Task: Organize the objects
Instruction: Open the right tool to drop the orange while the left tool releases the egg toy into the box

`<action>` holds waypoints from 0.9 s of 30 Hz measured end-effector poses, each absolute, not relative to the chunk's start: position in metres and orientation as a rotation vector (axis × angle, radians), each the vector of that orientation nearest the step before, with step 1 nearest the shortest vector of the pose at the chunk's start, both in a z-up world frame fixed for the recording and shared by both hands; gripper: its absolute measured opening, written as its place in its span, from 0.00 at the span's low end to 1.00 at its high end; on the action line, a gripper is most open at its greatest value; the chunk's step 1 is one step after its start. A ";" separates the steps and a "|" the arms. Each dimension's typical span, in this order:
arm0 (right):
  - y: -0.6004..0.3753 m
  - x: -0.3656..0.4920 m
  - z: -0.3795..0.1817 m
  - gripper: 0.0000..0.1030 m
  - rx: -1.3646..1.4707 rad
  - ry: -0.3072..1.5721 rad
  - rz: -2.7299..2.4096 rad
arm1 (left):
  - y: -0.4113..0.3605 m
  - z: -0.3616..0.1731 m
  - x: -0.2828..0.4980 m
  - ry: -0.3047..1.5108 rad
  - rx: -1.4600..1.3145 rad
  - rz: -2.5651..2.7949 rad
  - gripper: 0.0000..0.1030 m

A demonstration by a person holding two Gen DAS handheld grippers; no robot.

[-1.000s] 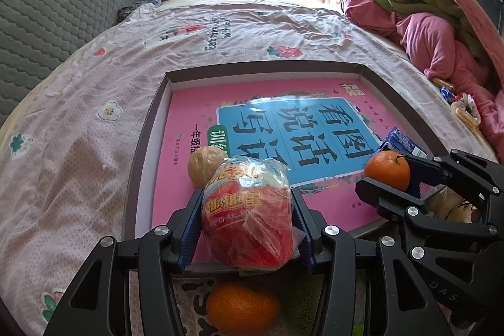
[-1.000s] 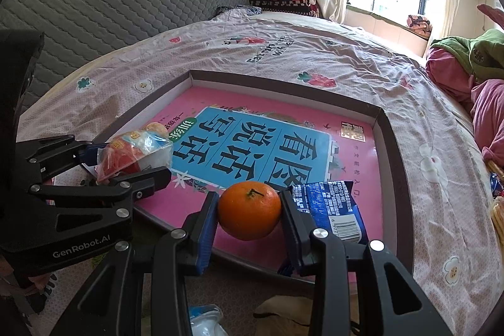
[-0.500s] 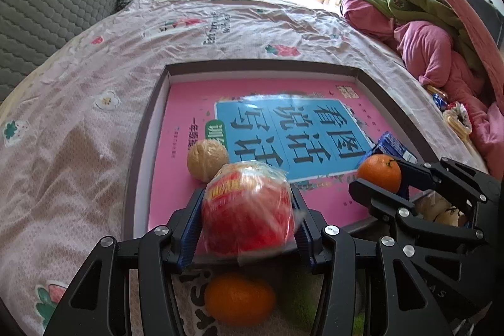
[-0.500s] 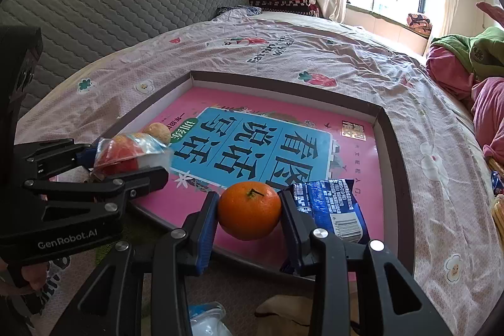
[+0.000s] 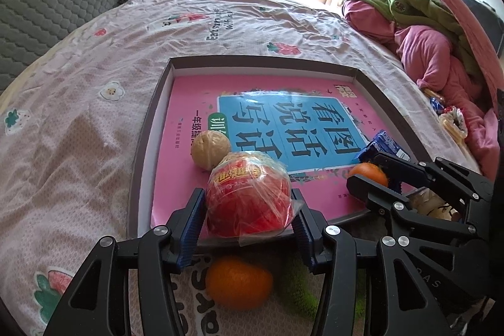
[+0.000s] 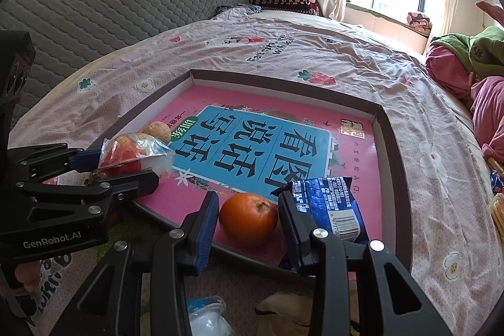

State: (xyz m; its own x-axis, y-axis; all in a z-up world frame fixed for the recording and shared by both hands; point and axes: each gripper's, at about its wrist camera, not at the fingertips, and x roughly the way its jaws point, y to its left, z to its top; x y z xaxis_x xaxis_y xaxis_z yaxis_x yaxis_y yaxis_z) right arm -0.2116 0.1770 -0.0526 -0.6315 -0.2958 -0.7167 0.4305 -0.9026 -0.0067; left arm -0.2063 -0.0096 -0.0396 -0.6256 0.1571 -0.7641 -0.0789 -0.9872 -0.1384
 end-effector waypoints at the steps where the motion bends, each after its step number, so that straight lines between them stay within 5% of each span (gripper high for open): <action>1: 0.177 -0.212 -0.053 0.38 1.057 0.249 -2.508 | -0.009 -0.040 -0.206 -0.139 -1.291 2.716 0.53; 27: 0.185 -0.198 -0.023 0.46 0.979 0.238 -2.535 | -0.017 -0.019 -0.180 -0.183 -1.259 2.770 0.56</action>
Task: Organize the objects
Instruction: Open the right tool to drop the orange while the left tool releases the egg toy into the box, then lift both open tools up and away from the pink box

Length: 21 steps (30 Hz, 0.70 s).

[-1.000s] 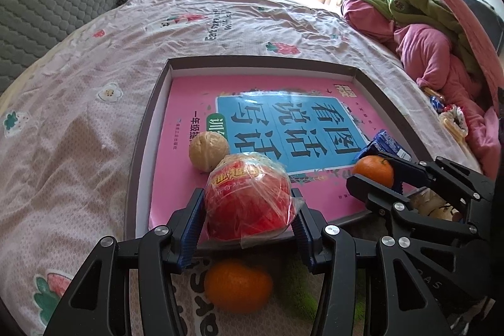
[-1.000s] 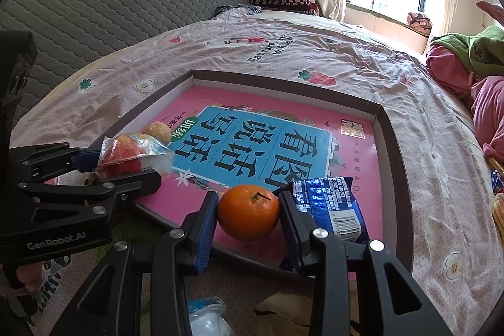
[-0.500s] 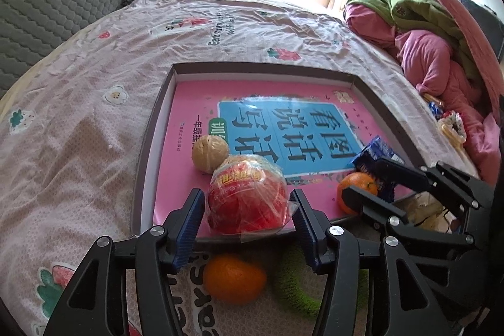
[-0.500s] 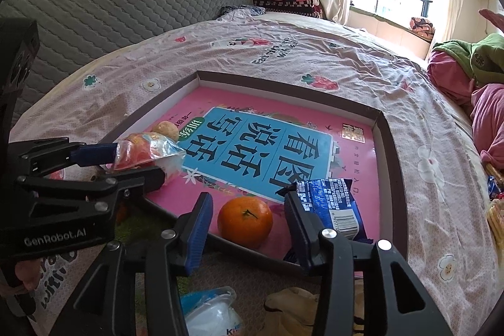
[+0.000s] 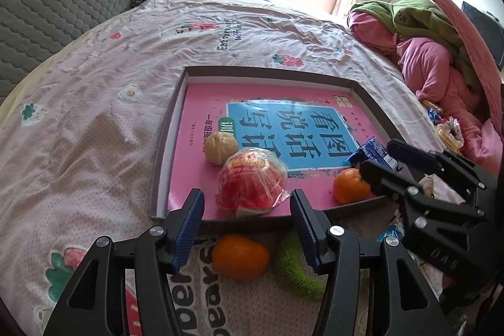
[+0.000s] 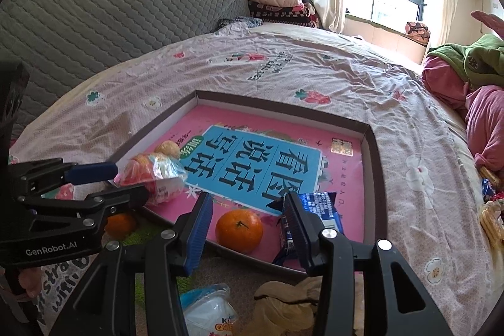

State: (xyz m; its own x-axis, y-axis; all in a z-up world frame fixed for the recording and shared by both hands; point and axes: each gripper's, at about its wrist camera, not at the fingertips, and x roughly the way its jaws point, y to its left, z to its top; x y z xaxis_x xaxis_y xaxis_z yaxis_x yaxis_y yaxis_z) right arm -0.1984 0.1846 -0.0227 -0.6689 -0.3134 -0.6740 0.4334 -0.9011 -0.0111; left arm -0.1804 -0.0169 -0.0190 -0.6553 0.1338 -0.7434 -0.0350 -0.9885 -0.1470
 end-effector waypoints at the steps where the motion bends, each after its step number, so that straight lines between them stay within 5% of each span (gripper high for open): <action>1: 0.186 -0.198 -0.021 0.46 0.974 0.234 -2.539 | -0.018 -0.019 -0.179 -0.184 -1.258 2.774 0.56; 21: 0.199 -0.178 0.016 0.46 0.847 0.202 -2.578 | -0.025 0.001 -0.163 -0.180 -1.215 2.835 0.56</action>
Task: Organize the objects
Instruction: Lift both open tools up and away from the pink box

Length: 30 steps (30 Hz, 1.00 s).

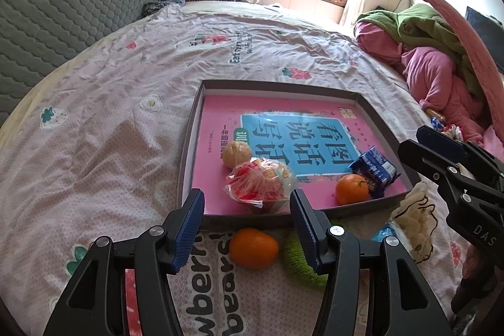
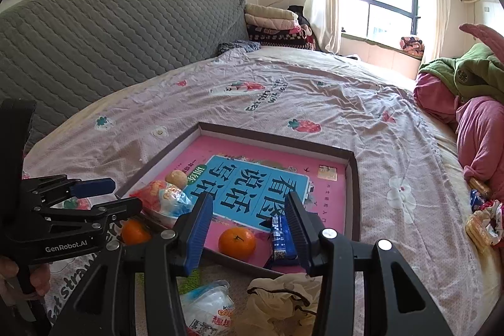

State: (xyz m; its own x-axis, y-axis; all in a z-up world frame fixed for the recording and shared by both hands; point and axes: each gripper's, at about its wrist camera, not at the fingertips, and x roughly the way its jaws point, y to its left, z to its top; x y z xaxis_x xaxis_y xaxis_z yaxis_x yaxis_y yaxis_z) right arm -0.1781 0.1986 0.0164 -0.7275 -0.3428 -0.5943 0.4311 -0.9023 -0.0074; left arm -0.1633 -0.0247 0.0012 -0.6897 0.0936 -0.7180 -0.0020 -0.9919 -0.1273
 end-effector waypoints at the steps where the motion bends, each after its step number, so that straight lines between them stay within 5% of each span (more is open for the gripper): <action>1: 0.199 -0.177 0.018 0.46 0.841 0.202 -2.577 | -0.025 0.003 -0.162 -0.182 -1.207 2.838 0.56; 30: 0.251 -0.126 0.046 0.53 0.699 0.093 -2.626 | 0.007 0.044 -0.112 -0.154 -1.045 2.858 0.57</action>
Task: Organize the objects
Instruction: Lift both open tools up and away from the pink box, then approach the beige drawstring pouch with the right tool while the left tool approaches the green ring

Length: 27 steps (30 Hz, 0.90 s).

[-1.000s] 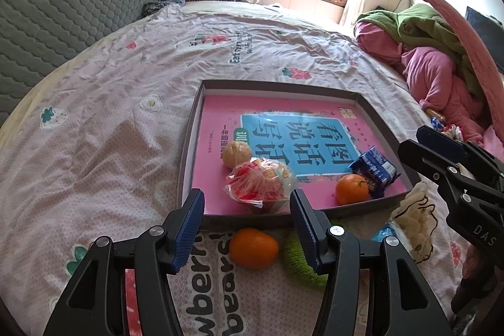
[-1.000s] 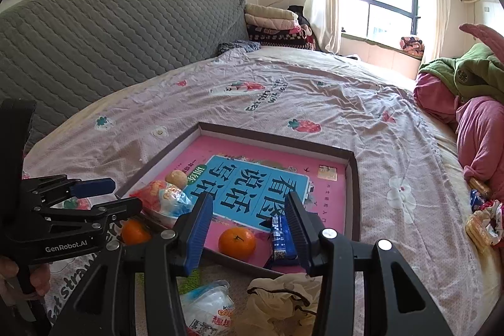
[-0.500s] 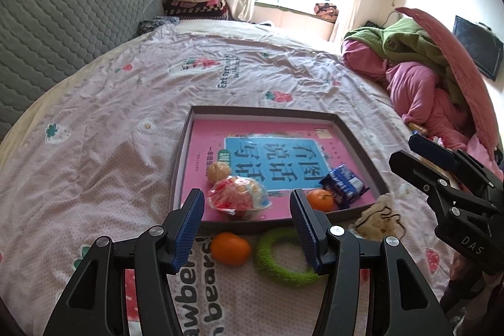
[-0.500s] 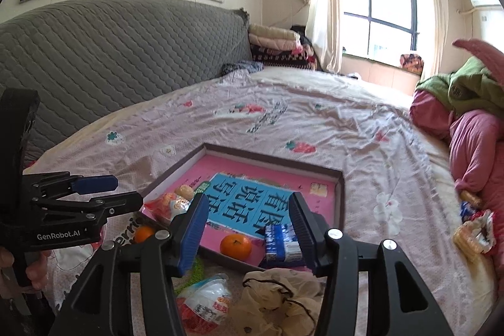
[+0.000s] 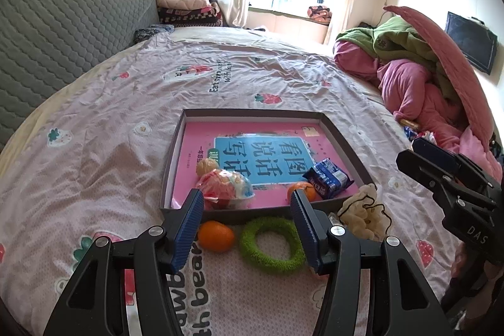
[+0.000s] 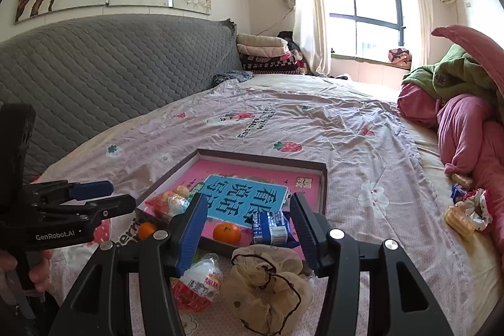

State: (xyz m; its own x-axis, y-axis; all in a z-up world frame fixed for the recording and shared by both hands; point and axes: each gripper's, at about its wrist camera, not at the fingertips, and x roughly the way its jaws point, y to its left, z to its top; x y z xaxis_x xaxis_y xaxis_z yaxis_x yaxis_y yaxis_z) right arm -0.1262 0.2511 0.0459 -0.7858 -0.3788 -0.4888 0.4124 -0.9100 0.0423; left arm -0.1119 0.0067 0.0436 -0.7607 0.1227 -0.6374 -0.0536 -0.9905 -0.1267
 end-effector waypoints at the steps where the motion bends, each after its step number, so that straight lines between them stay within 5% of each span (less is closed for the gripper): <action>1: 0.251 -0.127 0.045 0.53 0.701 0.105 -2.632 | 0.008 0.043 -0.111 -0.151 -1.049 2.858 0.57; 27: 0.253 -0.111 0.028 0.53 0.746 0.239 -2.677 | 0.029 0.039 -0.101 -0.070 -1.072 2.834 0.57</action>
State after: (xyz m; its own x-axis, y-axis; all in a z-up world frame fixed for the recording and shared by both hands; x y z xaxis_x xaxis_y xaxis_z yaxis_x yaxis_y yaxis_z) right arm -0.1110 0.2526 0.0276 -0.7998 -0.2870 -0.5272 0.3759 -0.9242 -0.0671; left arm -0.1012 0.0287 0.0389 -0.7445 0.1195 -0.6568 -0.0867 -0.9928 -0.0823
